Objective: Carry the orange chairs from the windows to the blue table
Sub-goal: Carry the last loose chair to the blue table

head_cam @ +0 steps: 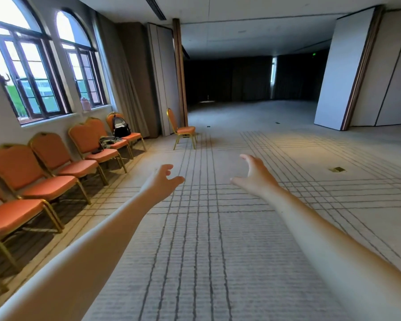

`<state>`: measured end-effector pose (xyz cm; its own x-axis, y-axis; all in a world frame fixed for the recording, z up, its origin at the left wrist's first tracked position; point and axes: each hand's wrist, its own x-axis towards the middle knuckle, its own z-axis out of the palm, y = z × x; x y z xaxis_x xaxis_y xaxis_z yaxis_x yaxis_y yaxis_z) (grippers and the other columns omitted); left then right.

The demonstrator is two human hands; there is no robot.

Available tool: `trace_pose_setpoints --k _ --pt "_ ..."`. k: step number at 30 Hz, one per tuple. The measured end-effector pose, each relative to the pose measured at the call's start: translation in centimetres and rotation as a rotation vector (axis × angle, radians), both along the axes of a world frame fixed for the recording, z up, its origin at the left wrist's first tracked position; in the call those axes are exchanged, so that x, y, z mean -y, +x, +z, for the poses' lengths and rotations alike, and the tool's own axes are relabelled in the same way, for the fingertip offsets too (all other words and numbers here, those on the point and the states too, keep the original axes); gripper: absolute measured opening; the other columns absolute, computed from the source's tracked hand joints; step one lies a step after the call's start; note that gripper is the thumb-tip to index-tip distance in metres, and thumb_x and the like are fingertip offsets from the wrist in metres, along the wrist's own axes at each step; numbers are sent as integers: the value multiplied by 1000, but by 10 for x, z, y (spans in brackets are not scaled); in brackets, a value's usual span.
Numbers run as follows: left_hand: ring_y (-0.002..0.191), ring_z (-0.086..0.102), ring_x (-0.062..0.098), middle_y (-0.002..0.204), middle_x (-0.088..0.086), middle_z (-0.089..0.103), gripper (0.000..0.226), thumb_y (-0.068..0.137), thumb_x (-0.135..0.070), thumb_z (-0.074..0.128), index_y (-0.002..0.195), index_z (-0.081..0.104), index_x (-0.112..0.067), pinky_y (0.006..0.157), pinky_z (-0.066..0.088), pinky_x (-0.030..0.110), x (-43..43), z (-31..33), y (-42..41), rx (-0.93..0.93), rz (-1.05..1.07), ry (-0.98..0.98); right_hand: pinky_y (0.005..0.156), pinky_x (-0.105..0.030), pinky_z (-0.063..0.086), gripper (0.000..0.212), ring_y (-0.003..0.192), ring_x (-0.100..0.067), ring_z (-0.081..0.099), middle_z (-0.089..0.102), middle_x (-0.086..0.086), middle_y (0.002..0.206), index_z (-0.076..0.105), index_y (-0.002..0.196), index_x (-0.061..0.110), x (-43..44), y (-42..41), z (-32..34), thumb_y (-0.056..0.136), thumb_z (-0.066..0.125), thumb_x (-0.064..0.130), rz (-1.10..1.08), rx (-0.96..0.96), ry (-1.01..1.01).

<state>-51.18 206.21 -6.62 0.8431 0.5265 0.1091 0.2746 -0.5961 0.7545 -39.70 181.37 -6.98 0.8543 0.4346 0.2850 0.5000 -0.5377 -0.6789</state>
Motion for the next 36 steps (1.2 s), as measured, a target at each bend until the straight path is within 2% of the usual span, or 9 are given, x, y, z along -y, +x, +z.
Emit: trace_pose_setpoints --k 2,7,10,17,23,27,29,33,36 --pt "87 57 9 136 0 47 63 87 -45 65 141 40 -25 72 49 28 -28 -2 52 5 2 11 93 -33 35 86 137 -22 36 29 0 154 27 151 27 -28 56 -4 78 73 36 17 18 7" --pt "113 52 18 139 1 46 65 87 -44 64 143 38 -24 95 48 37 -94 11 201 -5 18 14 103 -39 36 87 139 -24 34 30 -3 154 28 150 27 -93 206 1 78 74 39 50 11 26" --pt "108 52 16 138 1 47 64 88 -44 64 143 38 -24 87 46 31 -123 20 286 6 37 4 104 -39 36 86 138 -23 35 31 -4 153 29 150 25 -121 290 7 77 74 40 33 22 28" --pt "103 54 14 137 1 49 65 88 -41 65 144 37 -24 83 50 30 -186 16 449 5 59 -13 102 -38 36 86 139 -25 34 28 -3 154 27 150 28 -187 457 6 79 73 41 49 -18 -33" --pt "103 53 14 139 2 47 65 88 -41 65 144 37 -24 81 49 29 -260 6 597 15 51 9 105 -37 35 87 140 -24 33 28 -4 154 27 151 26 -253 595 -1 80 74 38 80 12 -49" --pt "109 52 15 137 3 49 65 87 -40 66 143 38 -22 81 47 27 -325 6 723 70 36 22 100 -36 37 84 138 -23 36 29 -3 154 28 151 28 -314 712 7 81 73 38 84 46 -63" --pt "103 52 13 134 3 51 64 87 -40 67 142 40 -22 71 45 21 -353 10 778 96 34 20 101 -36 39 83 137 -22 36 30 -2 153 28 151 27 -339 762 15 81 73 37 76 54 -61" --pt "94 53 9 130 0 52 63 86 -41 67 140 41 -23 71 45 24 -398 7 895 78 27 1 106 -39 39 83 139 -21 35 30 -1 154 29 150 27 -382 868 21 81 73 37 55 36 -51" --pt "81 52 1 125 -5 52 64 84 -47 67 139 41 -28 59 40 20 -423 -5 972 45 16 0 107 -39 37 84 140 -20 34 29 -1 155 28 151 27 -406 941 14 80 73 37 41 4 -47"
